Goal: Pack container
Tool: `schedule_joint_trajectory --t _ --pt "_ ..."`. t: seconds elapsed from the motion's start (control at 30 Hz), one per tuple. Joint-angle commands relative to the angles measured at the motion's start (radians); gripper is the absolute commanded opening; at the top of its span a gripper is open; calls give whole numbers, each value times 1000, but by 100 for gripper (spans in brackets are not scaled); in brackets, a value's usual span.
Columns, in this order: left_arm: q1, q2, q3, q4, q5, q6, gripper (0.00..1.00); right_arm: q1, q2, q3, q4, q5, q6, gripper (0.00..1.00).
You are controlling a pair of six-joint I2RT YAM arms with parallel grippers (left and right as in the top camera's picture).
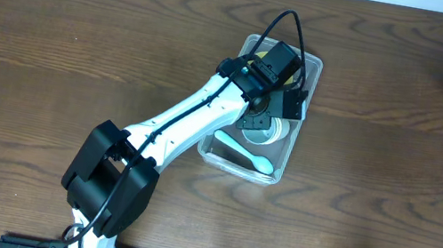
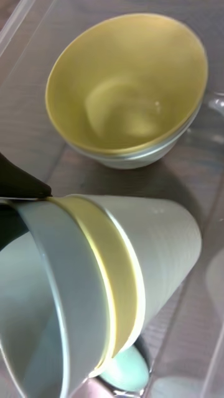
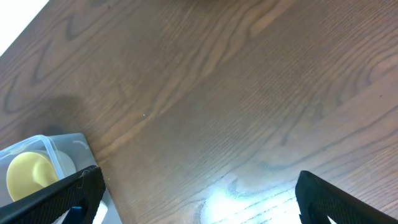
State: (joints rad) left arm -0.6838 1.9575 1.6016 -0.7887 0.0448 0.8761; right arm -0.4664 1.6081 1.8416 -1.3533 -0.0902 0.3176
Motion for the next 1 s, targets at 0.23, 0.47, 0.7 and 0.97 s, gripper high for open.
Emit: schedule_joint_trajectory --t 0.23,0.47,0.7,0.97 --pt "-5 10 55 -41 -60 33 6 -4 -9 0 -1 0 -12 99" --pt "-43 10 99 -39 -60 124 6 -4 -9 0 -1 0 -12 99" --pt "-51 23 99 -69 -82 129 6 -4 -9 0 -1 0 -12 99" --pt "-50 61 99 -74 -79 129 6 -4 -9 0 -1 0 -12 99"
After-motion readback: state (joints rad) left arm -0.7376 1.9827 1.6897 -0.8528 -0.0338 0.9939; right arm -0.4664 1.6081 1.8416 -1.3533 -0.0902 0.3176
